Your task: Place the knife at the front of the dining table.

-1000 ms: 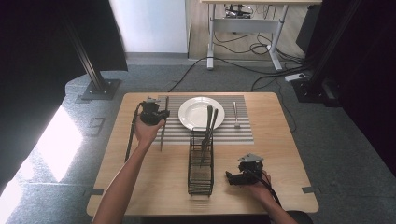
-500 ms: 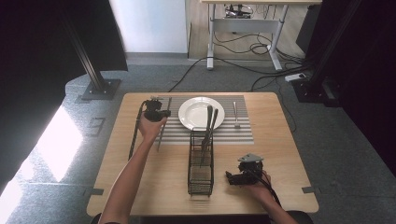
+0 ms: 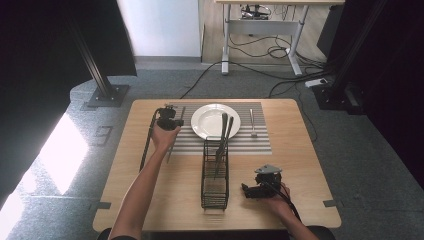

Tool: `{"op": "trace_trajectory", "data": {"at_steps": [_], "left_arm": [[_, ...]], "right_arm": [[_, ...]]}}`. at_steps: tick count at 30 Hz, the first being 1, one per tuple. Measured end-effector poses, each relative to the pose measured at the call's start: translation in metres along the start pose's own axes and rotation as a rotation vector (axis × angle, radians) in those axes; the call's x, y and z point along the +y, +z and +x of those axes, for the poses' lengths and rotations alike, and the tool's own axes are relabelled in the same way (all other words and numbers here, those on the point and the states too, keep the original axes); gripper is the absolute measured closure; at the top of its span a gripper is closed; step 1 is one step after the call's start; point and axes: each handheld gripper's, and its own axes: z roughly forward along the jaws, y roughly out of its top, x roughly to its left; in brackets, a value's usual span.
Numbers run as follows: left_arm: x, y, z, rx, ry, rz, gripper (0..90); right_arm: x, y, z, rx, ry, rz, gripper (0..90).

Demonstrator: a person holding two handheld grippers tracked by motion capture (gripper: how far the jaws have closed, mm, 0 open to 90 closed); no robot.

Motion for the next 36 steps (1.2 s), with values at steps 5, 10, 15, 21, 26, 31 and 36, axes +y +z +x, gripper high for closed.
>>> {"op": "trace_trajectory", "data": {"at_steps": [5, 10, 15, 21, 26, 31, 36], "left_arm": [[0.000, 0.008, 0.007, 0.015, -0.014, 0.008, 83.6], [-0.003, 0.015, 0.011, 0.028, -0.026, 0.029, 83.6], [-0.005, 0.022, 0.013, 0.032, -0.033, 0.042, 83.6], [-0.009, 0.033, 0.016, 0.043, -0.047, 0.069, 83.5], [-0.011, 0.040, 0.018, 0.046, -0.049, 0.080, 83.4], [-0.012, 0.045, 0.018, 0.050, -0.045, 0.091, 83.5], [-0.013, 0.047, 0.018, 0.052, -0.041, 0.092, 83.5]], "right_arm": [[0.000, 0.000, 0.000, 0.000, 0.000, 0.000, 0.0], [0.000, 0.000, 0.000, 0.002, -0.003, 0.000, 0.0], [0.000, 0.000, 0.000, 0.002, -0.003, 0.000, 0.0], [0.000, 0.000, 0.000, 0.002, -0.004, 0.000, 0.0], [0.000, 0.000, 0.000, 0.002, -0.004, 0.000, 0.0], [0.000, 0.000, 0.000, 0.002, -0.004, 0.000, 0.0], [0.000, 0.000, 0.000, 0.003, -0.004, 0.000, 0.0]]}}
